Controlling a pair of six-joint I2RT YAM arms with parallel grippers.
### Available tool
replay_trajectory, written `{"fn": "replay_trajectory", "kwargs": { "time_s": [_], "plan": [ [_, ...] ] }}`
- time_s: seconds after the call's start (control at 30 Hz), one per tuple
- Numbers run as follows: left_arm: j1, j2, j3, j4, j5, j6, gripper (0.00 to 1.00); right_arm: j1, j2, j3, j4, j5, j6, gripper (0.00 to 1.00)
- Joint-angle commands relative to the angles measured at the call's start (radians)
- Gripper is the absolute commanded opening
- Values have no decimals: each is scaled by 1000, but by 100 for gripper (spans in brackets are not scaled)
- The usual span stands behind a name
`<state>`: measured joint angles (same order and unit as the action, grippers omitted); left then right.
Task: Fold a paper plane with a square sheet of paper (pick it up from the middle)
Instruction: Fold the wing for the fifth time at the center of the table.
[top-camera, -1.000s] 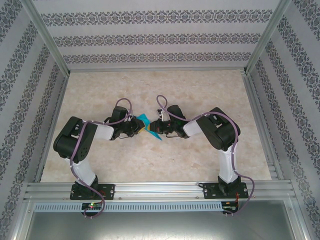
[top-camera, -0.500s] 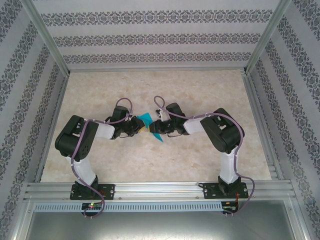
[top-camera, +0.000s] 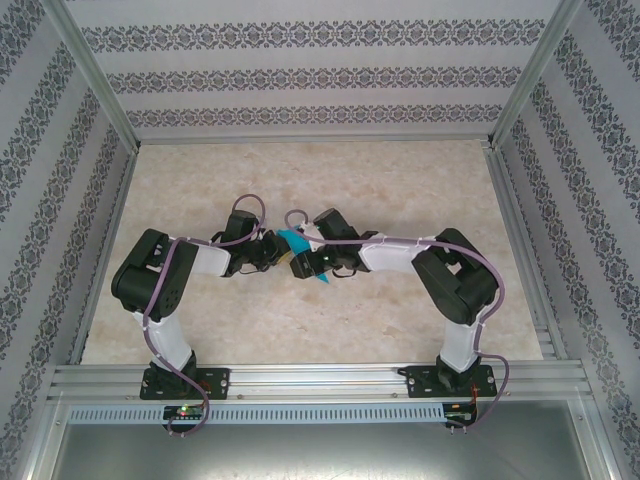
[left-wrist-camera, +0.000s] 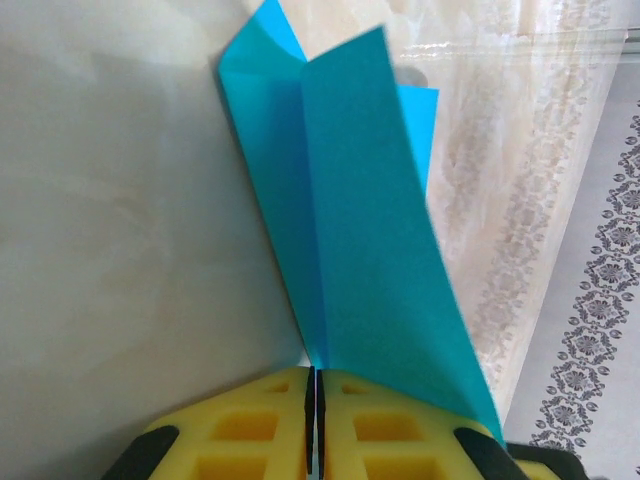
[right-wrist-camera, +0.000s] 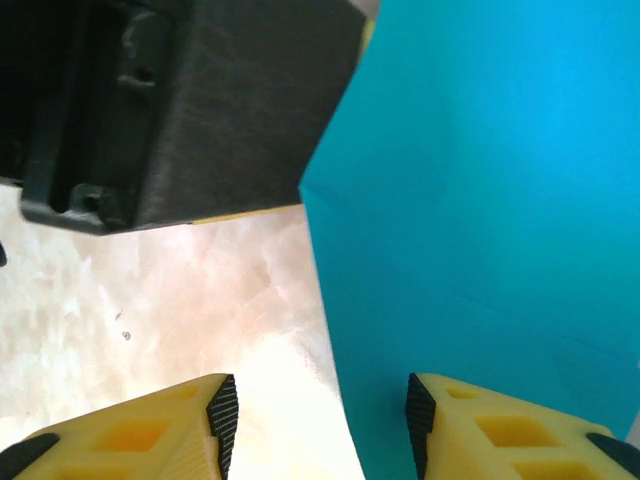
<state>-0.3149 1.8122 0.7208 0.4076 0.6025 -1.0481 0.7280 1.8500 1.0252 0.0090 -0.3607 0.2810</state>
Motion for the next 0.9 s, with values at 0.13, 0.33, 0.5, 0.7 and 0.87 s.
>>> {"fn": "replay_trajectory", "kwargs": {
  "time_s": [0.13, 0.33, 0.5, 0.7, 0.87],
  "plan": [
    [-14, 10, 19, -18, 23, 3, 13, 80, -67, -34, -18, 360, -142, 59],
    [-16, 12, 23, -18, 26, -1, 13, 151, -12, -15, -16, 516, -221, 63],
    [-18, 10, 24, -18, 27, -4, 13, 172, 35, 6, -4, 550, -228, 63],
    [-19, 6, 22, -20, 26, -5, 13, 170, 57, 7, 16, 557, -244, 53],
    [-19, -7, 23, -32, 20, -3, 13, 169, 63, 7, 22, 570, -256, 43]
  ]
}}
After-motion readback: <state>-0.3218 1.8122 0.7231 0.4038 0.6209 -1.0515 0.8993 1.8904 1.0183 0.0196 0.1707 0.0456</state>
